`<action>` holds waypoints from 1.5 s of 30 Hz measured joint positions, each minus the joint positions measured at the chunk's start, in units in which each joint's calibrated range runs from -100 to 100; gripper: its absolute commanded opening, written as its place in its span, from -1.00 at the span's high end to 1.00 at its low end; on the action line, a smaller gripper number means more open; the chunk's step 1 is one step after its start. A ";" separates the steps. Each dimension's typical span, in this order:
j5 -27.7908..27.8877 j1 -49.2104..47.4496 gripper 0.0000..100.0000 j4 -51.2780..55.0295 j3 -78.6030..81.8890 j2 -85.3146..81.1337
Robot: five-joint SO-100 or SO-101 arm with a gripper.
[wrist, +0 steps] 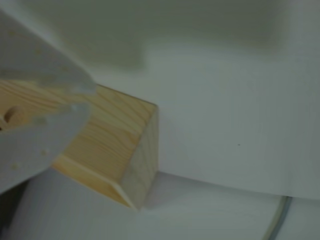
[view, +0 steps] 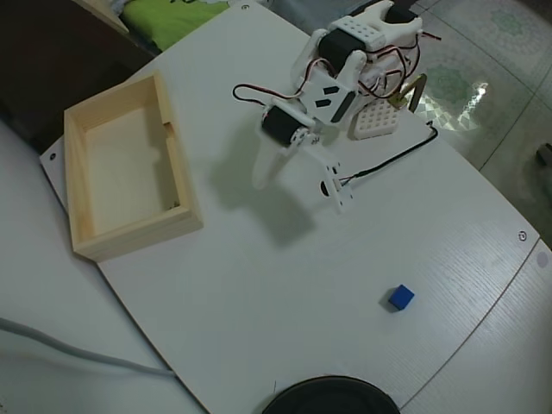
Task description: Pick up the small blue cube and put it into the box
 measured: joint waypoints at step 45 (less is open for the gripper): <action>0.00 -11.05 0.73 24.39 -85.70 48.33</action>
